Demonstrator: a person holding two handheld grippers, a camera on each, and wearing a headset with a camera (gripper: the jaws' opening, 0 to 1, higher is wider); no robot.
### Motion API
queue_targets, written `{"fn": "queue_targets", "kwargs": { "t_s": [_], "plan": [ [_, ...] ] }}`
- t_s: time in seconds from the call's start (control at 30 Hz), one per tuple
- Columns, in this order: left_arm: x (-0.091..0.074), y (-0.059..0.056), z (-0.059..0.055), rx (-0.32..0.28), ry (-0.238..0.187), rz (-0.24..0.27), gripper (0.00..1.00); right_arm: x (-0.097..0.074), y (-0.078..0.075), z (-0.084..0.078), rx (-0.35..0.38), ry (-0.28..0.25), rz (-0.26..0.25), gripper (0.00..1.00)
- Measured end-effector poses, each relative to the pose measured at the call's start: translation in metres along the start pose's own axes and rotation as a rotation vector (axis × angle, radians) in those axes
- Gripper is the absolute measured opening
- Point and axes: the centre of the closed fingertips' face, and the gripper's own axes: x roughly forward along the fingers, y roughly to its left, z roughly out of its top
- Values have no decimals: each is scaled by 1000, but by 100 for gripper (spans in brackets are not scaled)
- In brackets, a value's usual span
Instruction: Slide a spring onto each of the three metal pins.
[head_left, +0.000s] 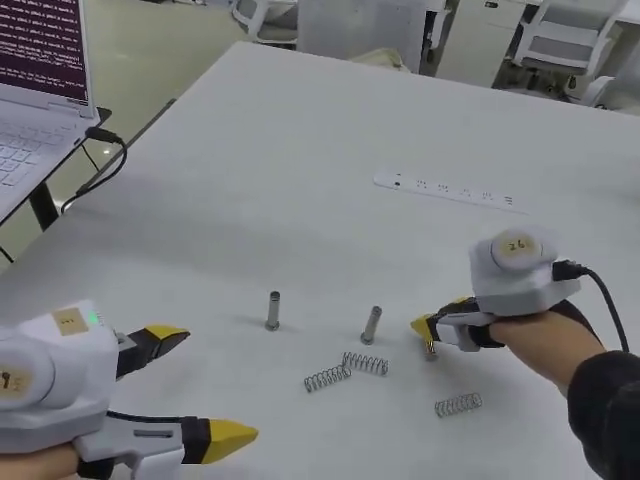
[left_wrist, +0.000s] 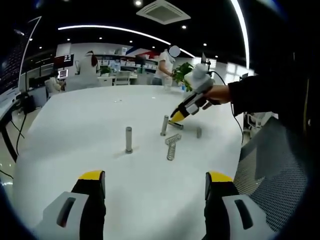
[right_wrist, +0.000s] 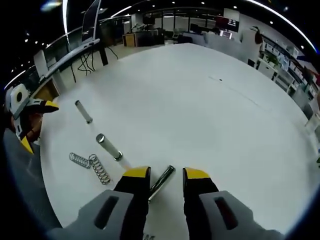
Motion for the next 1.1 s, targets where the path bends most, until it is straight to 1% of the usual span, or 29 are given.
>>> {"fn": "queue_targets", "kwargs": {
  "t_s": [0.3,0.53,0.73,0.87,1.03,1.1],
  "plan": [
    [0,0,1,-3,-5,0,79,4,0,-6,16,53,-8,19],
    [0,1,1,-3,-8,0,78,7,3,-5,30,81,-5,15],
    [-1,1,2,-3,-9,1,78,11,3,-6,48,121,-10,14],
    [-1,1,2,-4,-10,1,78,14,3,-8,59,147,-16,14],
    [0,1,1,-3,-7,-2,78,16,4,-5,68,175,-28,13],
    [0,2,1,-2,-6,-1,78,16,2,-6,46,200,-45,11]
  ]
}}
